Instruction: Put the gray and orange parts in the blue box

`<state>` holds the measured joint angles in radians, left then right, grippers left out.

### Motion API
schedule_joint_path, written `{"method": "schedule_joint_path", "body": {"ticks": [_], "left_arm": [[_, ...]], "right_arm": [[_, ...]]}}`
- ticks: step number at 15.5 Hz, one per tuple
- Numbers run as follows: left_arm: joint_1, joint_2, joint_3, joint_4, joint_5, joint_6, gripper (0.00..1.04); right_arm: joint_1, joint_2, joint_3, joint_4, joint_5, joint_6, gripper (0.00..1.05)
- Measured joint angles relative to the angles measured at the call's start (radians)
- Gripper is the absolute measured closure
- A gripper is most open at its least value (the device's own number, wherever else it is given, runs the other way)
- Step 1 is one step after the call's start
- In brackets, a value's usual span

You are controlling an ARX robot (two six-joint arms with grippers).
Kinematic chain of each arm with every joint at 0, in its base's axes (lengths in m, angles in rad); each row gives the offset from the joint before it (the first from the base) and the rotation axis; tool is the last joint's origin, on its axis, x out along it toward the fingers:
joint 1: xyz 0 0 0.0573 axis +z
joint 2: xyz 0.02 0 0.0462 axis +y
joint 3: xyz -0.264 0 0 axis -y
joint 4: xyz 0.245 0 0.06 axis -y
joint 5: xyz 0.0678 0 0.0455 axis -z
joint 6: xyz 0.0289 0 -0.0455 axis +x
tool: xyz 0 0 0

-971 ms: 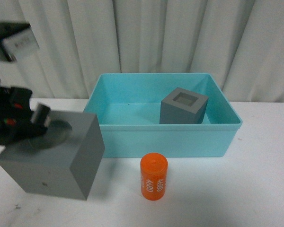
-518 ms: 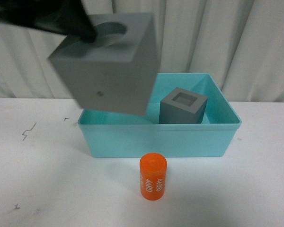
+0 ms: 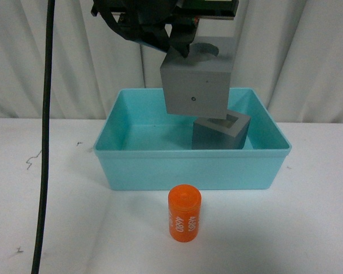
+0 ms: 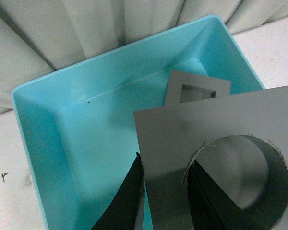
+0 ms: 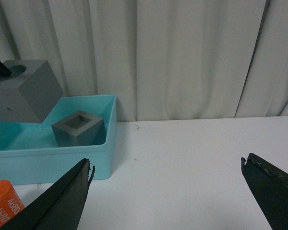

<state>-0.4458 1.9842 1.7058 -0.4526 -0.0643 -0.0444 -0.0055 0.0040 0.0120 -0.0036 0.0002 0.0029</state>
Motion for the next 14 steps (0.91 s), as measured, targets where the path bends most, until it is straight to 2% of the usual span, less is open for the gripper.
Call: {"method": "schedule_joint_path", "body": {"ticks": [4,8,14], "left_arm": [[0.045,0.097,0.028,0.002,-0.048,-0.002,0.84],[0.109,0.097,-0.06,0.053,-0.076,-0.003,0.84],[0.127,0.097,-0.13,0.087,-0.077,0.0,0.84]], "right_arm": [[0.0,0.0,0.0,0.0,0.0,0.0,0.06],[0.0,0.0,0.0,0.0,0.0,0.0,0.06],[0.0,0.0,0.0,0.0,0.0,0.0,0.06]]}}
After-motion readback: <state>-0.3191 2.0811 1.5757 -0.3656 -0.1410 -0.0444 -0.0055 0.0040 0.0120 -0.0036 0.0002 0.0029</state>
